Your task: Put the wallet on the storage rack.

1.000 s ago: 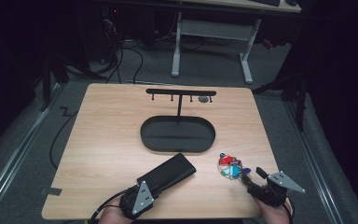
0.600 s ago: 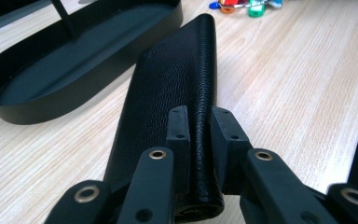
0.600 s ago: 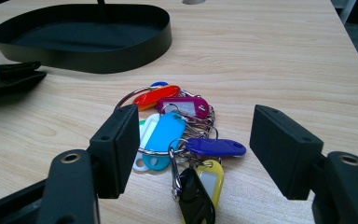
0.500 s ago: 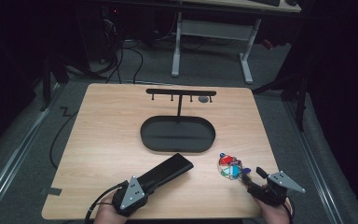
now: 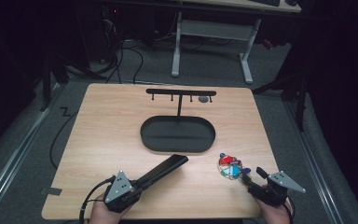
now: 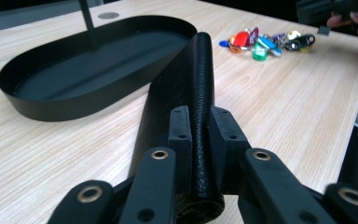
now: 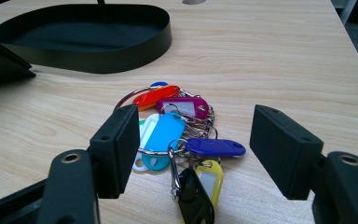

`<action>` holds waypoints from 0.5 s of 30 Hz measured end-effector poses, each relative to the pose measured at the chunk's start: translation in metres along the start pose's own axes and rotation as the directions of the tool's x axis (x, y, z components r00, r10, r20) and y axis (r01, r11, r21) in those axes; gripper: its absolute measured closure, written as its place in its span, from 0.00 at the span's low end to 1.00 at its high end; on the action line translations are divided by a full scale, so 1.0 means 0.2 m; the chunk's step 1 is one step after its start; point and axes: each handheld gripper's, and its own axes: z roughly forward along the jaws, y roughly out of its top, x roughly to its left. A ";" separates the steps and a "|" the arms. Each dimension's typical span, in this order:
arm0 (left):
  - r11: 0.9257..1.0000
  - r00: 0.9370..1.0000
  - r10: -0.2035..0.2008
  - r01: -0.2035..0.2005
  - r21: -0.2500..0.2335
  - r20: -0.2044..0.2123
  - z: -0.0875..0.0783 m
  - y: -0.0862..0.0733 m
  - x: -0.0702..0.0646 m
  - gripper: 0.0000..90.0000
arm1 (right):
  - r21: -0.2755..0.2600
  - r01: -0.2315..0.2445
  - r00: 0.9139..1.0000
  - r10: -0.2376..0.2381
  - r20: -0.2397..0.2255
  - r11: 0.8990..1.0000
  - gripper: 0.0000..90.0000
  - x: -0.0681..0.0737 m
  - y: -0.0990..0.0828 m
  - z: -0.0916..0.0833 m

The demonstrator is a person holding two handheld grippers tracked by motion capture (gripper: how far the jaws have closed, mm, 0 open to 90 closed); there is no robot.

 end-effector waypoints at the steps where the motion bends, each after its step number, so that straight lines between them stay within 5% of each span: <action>1: 1.000 1.000 -0.004 0.004 -0.007 -0.005 -0.01 0.00 0.01 0.89 | 0.000 0.000 1.000 0.000 0.000 1.000 0.37 0.00 0.00 0.00; 15: 0.990 0.991 -0.119 0.114 -0.078 -0.055 -0.11 -0.02 0.14 0.90 | 0.003 -0.004 1.000 0.004 -0.002 1.000 0.37 0.00 0.00 0.00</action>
